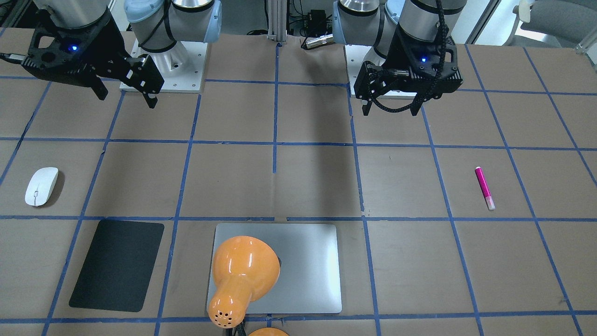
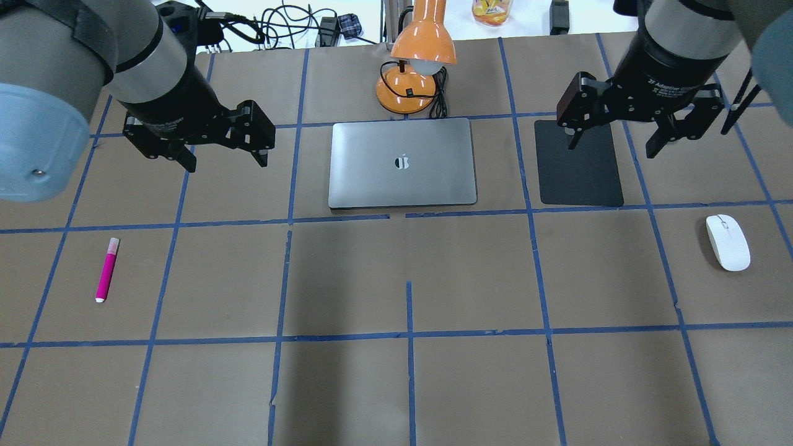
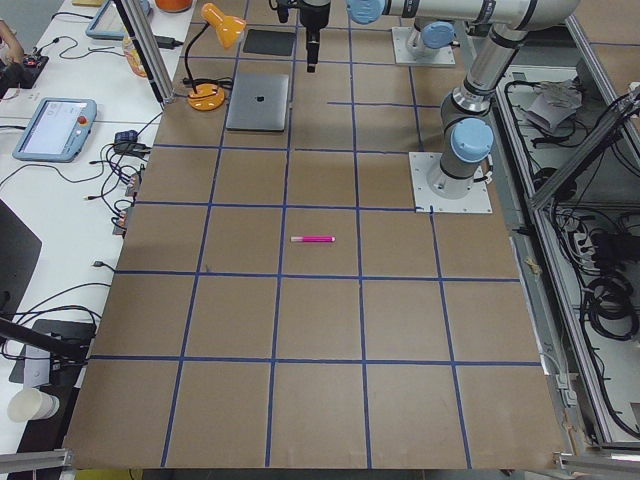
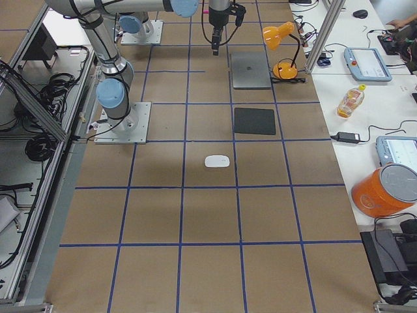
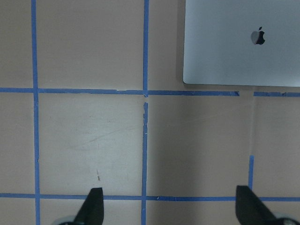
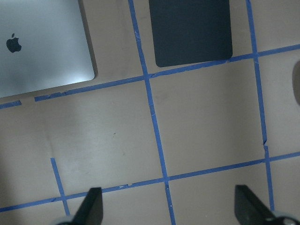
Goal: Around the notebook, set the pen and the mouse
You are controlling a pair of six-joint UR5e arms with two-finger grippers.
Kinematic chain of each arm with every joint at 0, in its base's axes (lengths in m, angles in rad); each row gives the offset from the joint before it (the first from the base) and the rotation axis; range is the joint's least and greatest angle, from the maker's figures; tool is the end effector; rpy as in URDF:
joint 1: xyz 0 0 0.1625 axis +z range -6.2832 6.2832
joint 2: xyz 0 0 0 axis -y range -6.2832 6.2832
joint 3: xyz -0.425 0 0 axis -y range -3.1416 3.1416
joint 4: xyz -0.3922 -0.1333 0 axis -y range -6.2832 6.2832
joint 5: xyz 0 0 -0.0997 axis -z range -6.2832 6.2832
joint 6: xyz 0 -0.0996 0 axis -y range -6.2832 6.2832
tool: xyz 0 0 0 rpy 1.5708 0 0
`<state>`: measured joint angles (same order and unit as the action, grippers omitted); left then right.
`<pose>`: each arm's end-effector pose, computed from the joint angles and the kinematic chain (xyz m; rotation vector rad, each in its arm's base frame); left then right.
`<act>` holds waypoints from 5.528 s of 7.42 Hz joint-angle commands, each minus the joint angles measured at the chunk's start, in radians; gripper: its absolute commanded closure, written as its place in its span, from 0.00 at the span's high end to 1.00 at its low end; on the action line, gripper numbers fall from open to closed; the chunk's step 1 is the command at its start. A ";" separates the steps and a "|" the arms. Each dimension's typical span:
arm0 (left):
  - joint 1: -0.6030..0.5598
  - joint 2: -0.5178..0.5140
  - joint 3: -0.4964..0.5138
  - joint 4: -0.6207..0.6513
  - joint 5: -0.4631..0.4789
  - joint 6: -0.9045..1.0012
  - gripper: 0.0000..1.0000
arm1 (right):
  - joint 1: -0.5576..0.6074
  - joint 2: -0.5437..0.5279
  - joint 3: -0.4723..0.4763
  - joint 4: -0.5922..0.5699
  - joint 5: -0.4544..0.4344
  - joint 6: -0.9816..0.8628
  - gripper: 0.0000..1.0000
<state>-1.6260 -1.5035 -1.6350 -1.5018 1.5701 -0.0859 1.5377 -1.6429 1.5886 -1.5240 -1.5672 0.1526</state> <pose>-0.1591 -0.4622 0.4956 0.0481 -3.1334 0.1127 0.1183 -0.4656 0.5088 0.2909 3.1240 -0.0114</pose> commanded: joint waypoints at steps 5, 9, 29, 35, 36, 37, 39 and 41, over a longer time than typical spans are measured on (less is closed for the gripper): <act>0.005 0.003 -0.008 0.012 0.002 0.024 1.00 | -0.008 0.008 0.001 0.002 -0.016 -0.013 1.00; 0.378 -0.017 -0.121 0.029 -0.010 0.485 1.00 | -0.322 0.078 0.019 -0.007 -0.016 -0.330 1.00; 0.409 -0.265 -0.433 0.574 0.079 0.050 0.00 | -0.627 0.466 0.333 -0.742 -0.063 -0.749 1.00; -0.177 -0.305 -0.361 0.569 -0.016 -1.199 0.00 | -0.627 0.466 0.379 -0.763 -0.068 -0.758 1.00; -0.255 -0.326 -0.339 0.589 -0.018 -1.350 0.00 | -0.627 0.465 0.369 -0.759 -0.070 -0.759 1.00; -0.314 -0.358 -0.315 0.592 -0.018 -1.482 0.00 | -0.627 0.465 0.372 -0.760 -0.068 -0.757 0.99; -0.363 -0.418 -0.284 0.621 -0.018 -1.634 0.00 | -0.627 0.465 0.379 -0.752 -0.068 -0.748 0.96; -0.383 -0.457 -0.281 0.647 -0.018 -1.649 0.00 | -0.627 0.465 0.373 -0.754 -0.068 -0.748 0.91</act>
<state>-1.9962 -1.9355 -1.9205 -0.8692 1.5524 -1.7129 0.9112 -1.1781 1.9643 -2.2784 -1.6351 -0.5958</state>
